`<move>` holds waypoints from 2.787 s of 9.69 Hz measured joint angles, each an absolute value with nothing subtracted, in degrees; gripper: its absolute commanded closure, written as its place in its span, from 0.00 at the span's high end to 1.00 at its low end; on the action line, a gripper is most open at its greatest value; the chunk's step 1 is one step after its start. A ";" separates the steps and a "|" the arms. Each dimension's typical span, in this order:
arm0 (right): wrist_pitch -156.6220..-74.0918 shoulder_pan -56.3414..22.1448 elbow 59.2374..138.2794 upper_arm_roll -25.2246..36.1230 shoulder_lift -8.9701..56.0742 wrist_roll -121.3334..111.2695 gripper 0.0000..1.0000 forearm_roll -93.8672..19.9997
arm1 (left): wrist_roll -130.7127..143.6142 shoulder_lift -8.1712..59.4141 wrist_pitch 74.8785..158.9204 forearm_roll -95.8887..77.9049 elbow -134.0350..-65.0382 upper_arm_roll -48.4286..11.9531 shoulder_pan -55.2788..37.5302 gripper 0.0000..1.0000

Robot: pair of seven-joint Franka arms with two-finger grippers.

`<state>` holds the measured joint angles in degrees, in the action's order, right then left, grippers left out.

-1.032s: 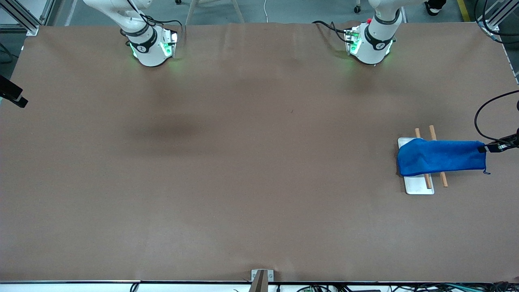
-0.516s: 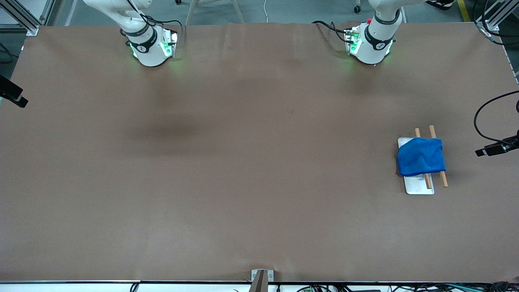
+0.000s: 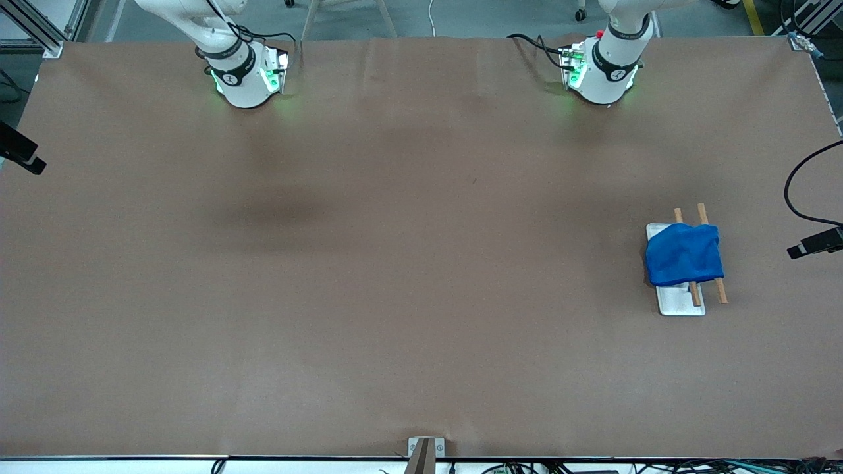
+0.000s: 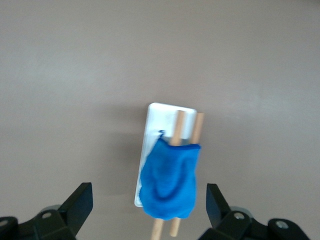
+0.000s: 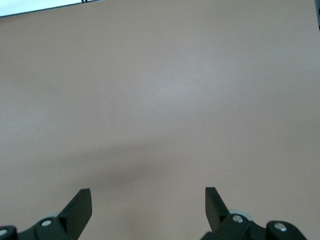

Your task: Right arm passes towel to left arm to hang

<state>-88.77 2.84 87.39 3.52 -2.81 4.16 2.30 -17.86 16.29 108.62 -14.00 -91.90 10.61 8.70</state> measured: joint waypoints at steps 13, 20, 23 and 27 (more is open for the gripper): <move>-88.50 2.80 87.38 3.49 -2.81 4.16 1.00 2.30 | -2.81 -3.78 91.12 -1.13 -90.78 -2.43 0.36 1.00; -88.49 2.51 87.38 3.39 -2.81 4.16 1.00 2.29 | 1.28 -3.67 89.63 -1.09 -90.92 1.60 -4.66 1.00; -88.48 1.96 87.38 3.40 -2.81 4.18 1.00 2.29 | 2.44 -3.51 89.66 -1.09 -90.99 1.88 -5.66 1.00; -88.58 1.82 87.34 3.40 -2.81 4.18 1.00 2.29 | 2.61 -2.78 90.61 -1.09 -91.38 1.92 -6.18 1.00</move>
